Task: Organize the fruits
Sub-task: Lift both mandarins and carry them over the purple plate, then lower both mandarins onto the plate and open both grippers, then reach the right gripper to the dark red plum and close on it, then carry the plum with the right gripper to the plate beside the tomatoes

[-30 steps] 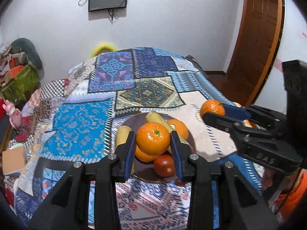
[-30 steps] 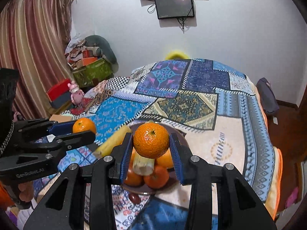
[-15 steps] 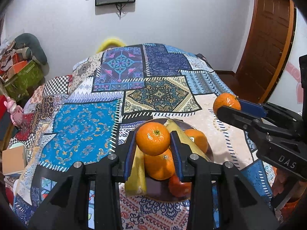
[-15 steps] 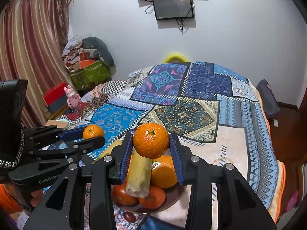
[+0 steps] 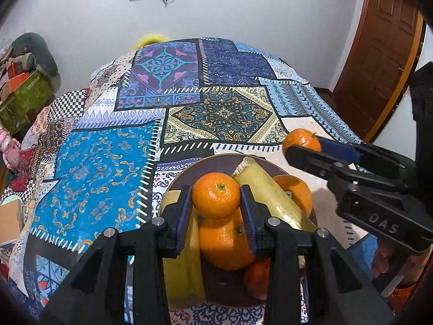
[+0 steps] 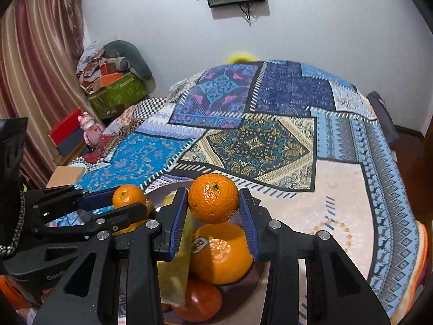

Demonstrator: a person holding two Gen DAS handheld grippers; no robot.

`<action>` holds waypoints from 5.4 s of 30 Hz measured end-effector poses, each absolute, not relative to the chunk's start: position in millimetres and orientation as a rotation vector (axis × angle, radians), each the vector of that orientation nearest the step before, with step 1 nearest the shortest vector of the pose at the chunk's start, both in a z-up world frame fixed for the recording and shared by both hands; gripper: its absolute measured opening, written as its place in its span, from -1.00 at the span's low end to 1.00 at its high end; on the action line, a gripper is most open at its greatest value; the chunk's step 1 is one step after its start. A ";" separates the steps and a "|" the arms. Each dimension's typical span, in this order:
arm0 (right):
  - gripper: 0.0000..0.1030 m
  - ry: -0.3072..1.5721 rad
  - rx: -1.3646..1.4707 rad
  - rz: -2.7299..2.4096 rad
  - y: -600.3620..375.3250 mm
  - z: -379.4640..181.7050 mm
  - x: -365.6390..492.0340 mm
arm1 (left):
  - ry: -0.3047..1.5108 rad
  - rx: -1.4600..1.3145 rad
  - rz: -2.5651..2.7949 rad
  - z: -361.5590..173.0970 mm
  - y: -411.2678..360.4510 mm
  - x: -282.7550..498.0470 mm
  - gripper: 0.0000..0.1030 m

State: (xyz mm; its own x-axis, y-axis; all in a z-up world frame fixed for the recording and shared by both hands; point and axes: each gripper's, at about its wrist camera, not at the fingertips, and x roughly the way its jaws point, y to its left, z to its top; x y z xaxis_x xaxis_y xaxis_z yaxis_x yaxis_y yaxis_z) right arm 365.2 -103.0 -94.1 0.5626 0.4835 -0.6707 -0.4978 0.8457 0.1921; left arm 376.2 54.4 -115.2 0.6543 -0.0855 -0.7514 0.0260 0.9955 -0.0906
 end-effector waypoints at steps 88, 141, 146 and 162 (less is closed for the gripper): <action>-0.60 0.929 -0.032 0.457 -207.9 -158.1 199.1 | 0.931 -0.070 -0.194 -149.6 -4.3 229.0 -0.12; -0.67 0.822 -0.018 0.555 -167.5 -121.2 224.2 | 0.894 -0.065 -0.101 -133.0 30.0 259.4 -0.50; -0.67 0.813 -0.043 0.594 -140.1 -120.1 239.8 | 0.888 -0.081 -0.099 -131.5 44.2 266.4 -0.50; -0.68 0.873 -0.068 0.650 -107.2 -142.6 265.8 | 0.910 -0.060 -0.126 -140.9 48.3 294.1 -0.50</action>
State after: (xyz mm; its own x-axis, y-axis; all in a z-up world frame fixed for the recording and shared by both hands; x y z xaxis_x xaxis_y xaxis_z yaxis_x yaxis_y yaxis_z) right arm 265.8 -107.2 -142.6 0.4645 0.5015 -0.7299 -0.5552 0.8070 0.2011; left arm 294.1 48.3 -140.9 0.6067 -0.1346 -0.7834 0.0839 0.9909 -0.1053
